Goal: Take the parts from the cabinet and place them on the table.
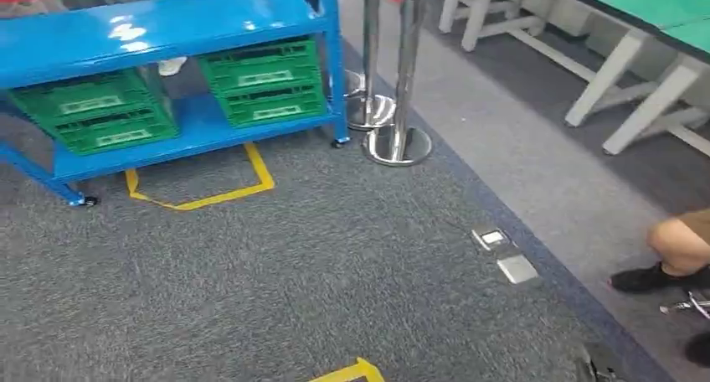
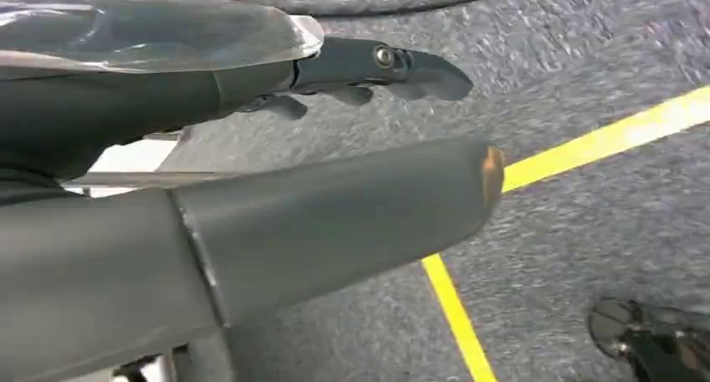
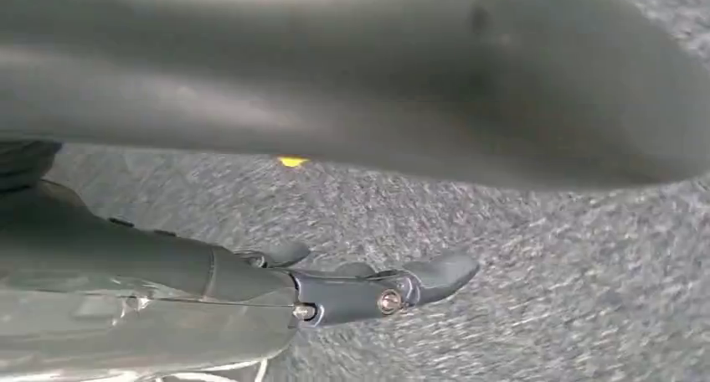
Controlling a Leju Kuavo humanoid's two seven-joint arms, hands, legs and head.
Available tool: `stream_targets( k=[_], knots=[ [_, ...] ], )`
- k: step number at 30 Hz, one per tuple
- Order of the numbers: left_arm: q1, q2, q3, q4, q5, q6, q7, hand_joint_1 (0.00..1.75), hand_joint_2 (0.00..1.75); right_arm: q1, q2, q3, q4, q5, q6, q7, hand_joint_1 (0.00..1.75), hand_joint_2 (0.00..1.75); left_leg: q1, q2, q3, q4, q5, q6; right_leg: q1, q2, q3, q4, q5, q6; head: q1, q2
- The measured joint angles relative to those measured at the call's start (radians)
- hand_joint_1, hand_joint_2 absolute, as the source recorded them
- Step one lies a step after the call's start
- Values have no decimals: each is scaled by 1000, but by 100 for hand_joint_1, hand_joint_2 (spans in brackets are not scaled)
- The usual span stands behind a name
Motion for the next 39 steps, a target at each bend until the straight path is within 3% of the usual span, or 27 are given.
stream_targets(
  k=[2, 3, 4, 6, 7, 8, 12, 13, 14, 15, 17, 18, 19, 21, 22, 23, 27, 28, 29, 30, 32, 33, 34, 35, 37, 38, 39],
  knots=[
    [-2, -2, 0, 0, -3, -1, 0, 0, 0, 13, 0, 14, 10, 3, -1, 26, 0, 0, -1, -29, 0, 1, -1, 2, 1, 8, -84, 172, -66, 4, 13, 0],
    [-1, -2, 0, 0, -3, -1, 0, 0, 0, 20, 2, 20, 12, 4, -1, 35, 0, 0, -1, -46, 2, 1, -1, 2, 0, 8, -103, 201, -61, 5, 18, 0],
    [0, -2, 0, 0, -4, -1, 0, 0, 0, 25, 3, 25, 14, 5, -1, 43, 0, 0, -1, -61, 5, 1, -1, 1, -1, 8, -97, 178, -32, 5, 23, 0],
    [3, -3, 0, 0, -4, -1, 1, 0, 0, 30, 3, 34, 19, 5, -1, 53, 0, 0, 1, -93, 11, 6, -5, -4, -4, 23, -33, 10, 77, 4, 34, 0],
    [3, -3, 0, 0, -6, -1, 2, 0, 0, 30, 3, 39, 23, 5, -2, 57, 0, 0, 2, -103, 12, 10, -9, -10, -9, 67, 1, -81, 125, 5, 42, 0],
    [1, -3, 0, 0, -7, -1, 2, 0, 0, 34, 3, 43, 28, 5, -4, 64, 0, 0, -4, -116, 5, 18, -12, -15, -12, 119, 9, -110, 112, 4, 46, 0],
    [4, -3, 0, 0, -11, -1, 5, 0, 0, 31, 9, 58, 30, 5, -10, 81, 0, 0, 1, -168, -12, 18, -2, -37, -12, 74, 28, -125, 110, -19, 36, 0],
    [6, -3, 0, 0, -11, -1, 6, 0, 0, 30, 11, 61, 30, 5, -10, 81, 0, 0, 3, -140, -15, 31, -13, -41, -16, 57, 30, -132, 115, -27, 37, 0],
    [5, -4, 0, 0, -12, -1, 6, 0, 0, 30, 11, 63, 31, 5, -11, 81, 0, 0, -1, -78, -34, 69, -40, -47, -14, 46, 32, -134, 117, -32, 25, 0],
    [1, -3, 0, 0, -12, -1, 8, 0, 0, 32, 11, 65, 32, 5, -11, 82, 0, 0, 2, -45, -74, 145, -80, -53, -12, 31, 32, -135, 116, -36, 10, 0],
    [-2, -3, 0, -1, -14, -2, 8, 0, 0, 37, 11, 71, 35, 5, -11, 87, 0, 0, 6, -21, -161, 312, -147, -61, -9, -3, 32, -135, 113, -37, 3, 0],
    [-2, -4, 0, -1, -16, -3, 8, 0, 0, 37, 11, 72, 37, 5, -11, 89, 0, 0, 7, -17, -184, 354, -154, -62, -8, -17, 32, -135, 111, -38, 1, 0],
    [0, -5, 0, -1, -18, -5, 9, 0, 0, 36, 11, 73, 37, 3, -11, 90, 0, 0, 8, -15, -181, 344, -135, -63, -8, -31, 34, -135, 109, -38, -3, 0],
    [3, -5, 0, 0, -19, -7, 10, 0, 0, 35, 11, 77, 37, -2, -10, 90, 0, 0, 10, -6, -105, 197, -50, -58, -8, -54, 41, -135, 104, -35, -11, 0],
    [3, -3, 0, 0, -20, -7, 10, 0, 0, 35, 11, 80, 37, -3, -10, 89, 0, 0, 8, 16, -51, 100, -10, -52, -8, -64, 47, -135, 100, -32, -16, 0],
    [0, -3, 0, 0, -20, -7, 10, 0, 0, 34, 11, 81, 37, -3, -10, 89, 0, 0, 1, 72, -15, 25, -5, -44, -4, -73, 51, -135, 96, -27, -22, 0],
    [-1, 0, 0, 0, -20, -7, 9, 0, 0, 28, 13, 86, 37, -3, -8, 84, 0, 0, -10, 28, -18, 23, -10, -23, 1, -107, 69, -144, 86, -5, -17, 0],
    [-1, 0, 0, -1, -20, -7, 10, 0, 0, 27, 13, 87, 37, -2, -8, 81, 0, 0, 4, 17, -5, 9, -3, -14, -3, -102, 67, -142, 77, 2, -20, 0],
    [2, 0, 0, -1, -20, -7, 10, 0, 0, 27, 13, 87, 37, -1, -8, 79, 0, 0, 2, 11, -1, 5, -3, -11, -4, -52, 60, -115, 57, 6, -14, 0],
    [1, 0, 0, 0, -20, -8, 10, 0, 0, 29, 13, 87, 37, -1, -7, 77, 0, 0, 3, 3, 0, 5, -3, -4, -4, -16, 28, -42, 16, 5, -4, 0],
    [-2, 0, 0, 0, -20, -8, 9, 0, 0, 31, 13, 87, 38, -1, -7, 77, 0, 0, 1, -21, 0, 6, -5, -1, -2, 4, -59, 136, -59, 8, 11, 0],
    [-2, 0, 0, 0, -20, -8, 10, 0, 0, 35, 13, 88, 39, -2, -7, 77, 0, 0, 1, -35, 2, 7, -5, -1, -2, 6, -87, 188, -68, 9, 15, 0],
    [-2, 0, 0, 0, -20, -9, 10, 0, 0, 37, 13, 88, 39, -1, -6, 77, 0, 0, 0, -51, 4, 7, -6, 0, -2, 7, -94, 189, -49, 8, 21, 0],
    [0, 0, 0, 0, -20, -9, 10, 0, 0, 37, 13, 89, 39, -1, -6, 77, 0, 0, 0, -66, 8, 8, -7, -1, -2, 8, -80, 145, -10, 7, 24, 0],
    [2, -2, 0, -1, -18, -9, 10, 0, 0, 36, 13, 89, 42, -5, -6, 73, 0, 0, 2, -80, 15, 13, -14, -4, -3, 14, -12, -31, 102, 5, 37, 0],
    [6, -1, 0, 0, -17, -9, 10, 0, 0, 36, 13, 88, 43, -11, -5, 67, 0, 0, 2, -87, 15, 17, -19, -11, -4, 28, 14, -93, 115, 1, 47, 0],
    [5, 0, 0, 0, -17, -9, 10, 0, 0, 35, 13, 89, 43, -16, 1, 63, 0, 0, -5, -92, 9, 30, -21, -16, -2, 39, 19, -118, 109, -1, 52, 0]
  ],
)
